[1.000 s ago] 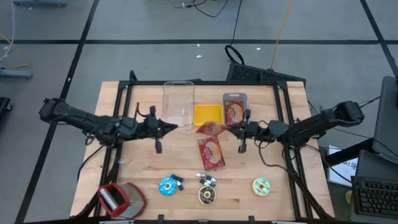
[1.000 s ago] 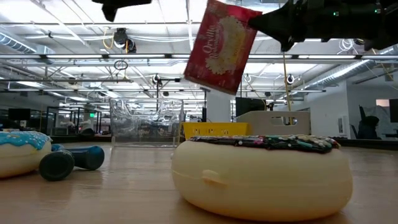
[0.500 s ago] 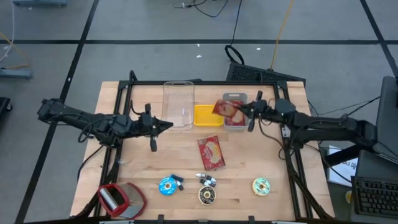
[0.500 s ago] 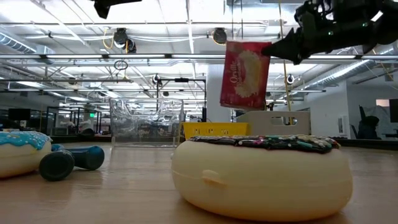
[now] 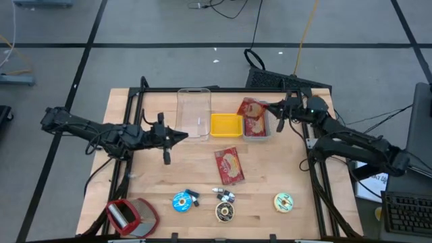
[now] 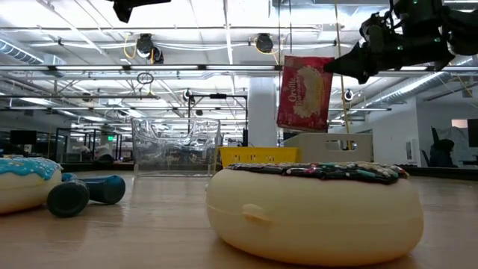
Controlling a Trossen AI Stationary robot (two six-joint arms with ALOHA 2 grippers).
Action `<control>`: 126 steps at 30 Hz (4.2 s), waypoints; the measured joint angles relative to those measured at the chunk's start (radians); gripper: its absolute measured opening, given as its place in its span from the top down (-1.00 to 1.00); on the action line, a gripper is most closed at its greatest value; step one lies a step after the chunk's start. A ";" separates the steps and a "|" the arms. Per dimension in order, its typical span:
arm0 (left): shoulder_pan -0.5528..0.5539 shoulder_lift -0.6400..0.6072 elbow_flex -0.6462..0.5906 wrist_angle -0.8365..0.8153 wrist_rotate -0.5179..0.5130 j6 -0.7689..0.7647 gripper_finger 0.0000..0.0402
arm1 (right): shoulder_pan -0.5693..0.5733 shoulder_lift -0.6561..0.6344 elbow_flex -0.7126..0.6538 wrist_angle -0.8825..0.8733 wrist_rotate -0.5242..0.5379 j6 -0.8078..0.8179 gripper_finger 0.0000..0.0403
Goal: Pick & Place Food Item
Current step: Put the left red popcorn bag into the gray bin, then put the red popcorn bag into the gray bin
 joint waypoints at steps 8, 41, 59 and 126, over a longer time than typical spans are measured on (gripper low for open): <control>0.000 0.000 0.000 0.000 0.000 0.000 0.95 | -0.109 -0.033 0.000 -0.137 -0.225 0.026 1.00; 0.000 0.000 0.000 0.001 0.000 0.001 0.87 | -0.130 -0.187 0.000 -0.477 -0.239 0.027 1.00; 0.000 0.000 0.000 0.001 0.000 0.001 0.85 | -0.117 -0.123 -0.015 -0.475 -0.339 0.058 1.00; -0.005 0.000 -0.001 0.074 0.057 -0.374 0.85 | 0.703 0.035 -0.167 0.405 -0.069 0.188 0.02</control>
